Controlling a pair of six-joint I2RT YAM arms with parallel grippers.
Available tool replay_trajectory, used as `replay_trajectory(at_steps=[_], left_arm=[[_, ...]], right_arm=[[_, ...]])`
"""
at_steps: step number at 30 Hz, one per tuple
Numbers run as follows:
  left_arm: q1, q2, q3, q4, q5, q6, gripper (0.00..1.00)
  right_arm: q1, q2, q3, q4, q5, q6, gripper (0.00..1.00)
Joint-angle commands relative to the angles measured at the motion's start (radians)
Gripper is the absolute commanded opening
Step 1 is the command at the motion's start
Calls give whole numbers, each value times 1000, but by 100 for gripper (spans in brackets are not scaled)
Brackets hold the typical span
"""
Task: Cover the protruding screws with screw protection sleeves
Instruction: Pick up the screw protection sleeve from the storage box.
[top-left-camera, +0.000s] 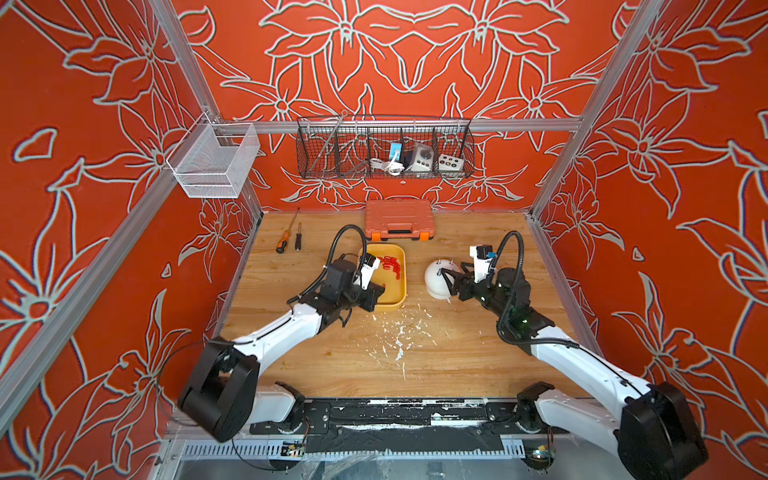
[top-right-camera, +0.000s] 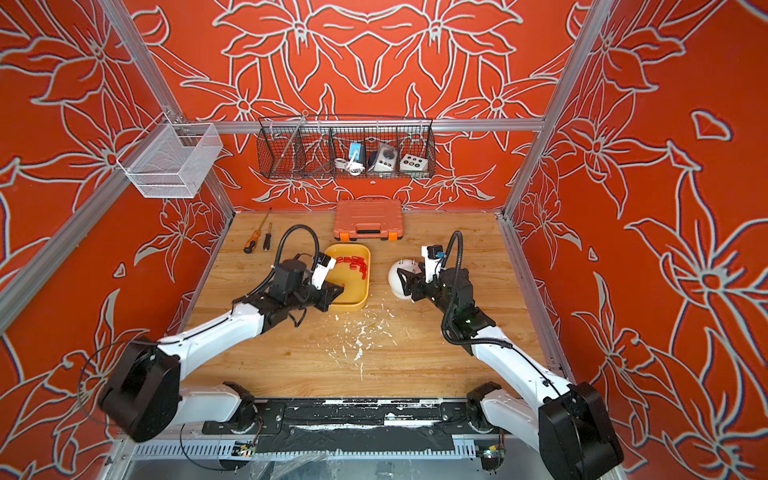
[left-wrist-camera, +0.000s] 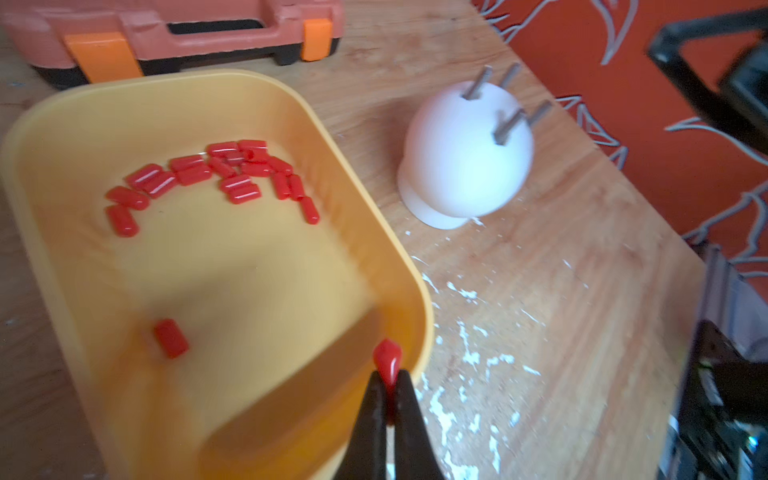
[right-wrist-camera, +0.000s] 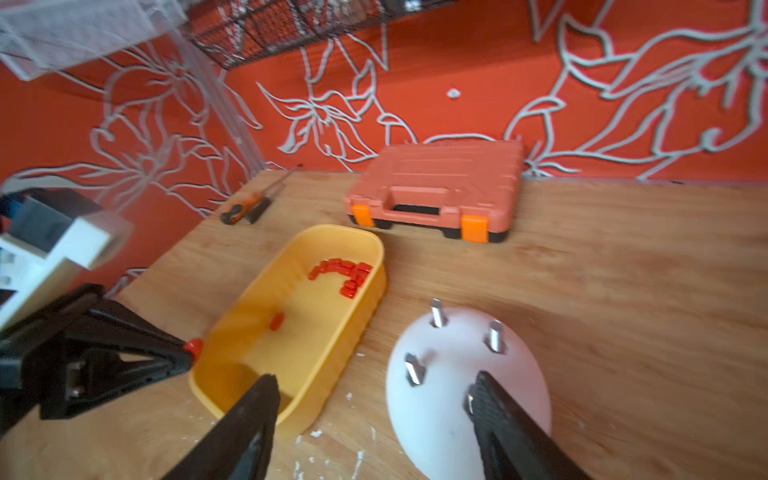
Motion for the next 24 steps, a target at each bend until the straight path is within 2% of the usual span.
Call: replay_trajectory(at_steps=[1,5,8,11,15,19,24], left_arm=[[1,-136,-113,255,223,68,0],[-13,-310,-219,310,326,96,0],[-52,-392,-264,312,375,144,0],[-107,-427,-247,243,399,180,0],[-156,-451,-225,193,438,203,0],[-186,-460,-211,172,452,220,0],[-208,-457,-191,138,466,236,0]], right_arm=[[8,-11,20,53,-236,39,73],[9,-5,39,21,-475,102,70],[14,-14,93,-129,-611,61,67],[35,-55,144,-320,-608,-50,64],[76,-105,133,-316,-628,-85,65],[109,-101,179,-369,-694,-110,61],[185,-108,212,-465,-664,-192,58]])
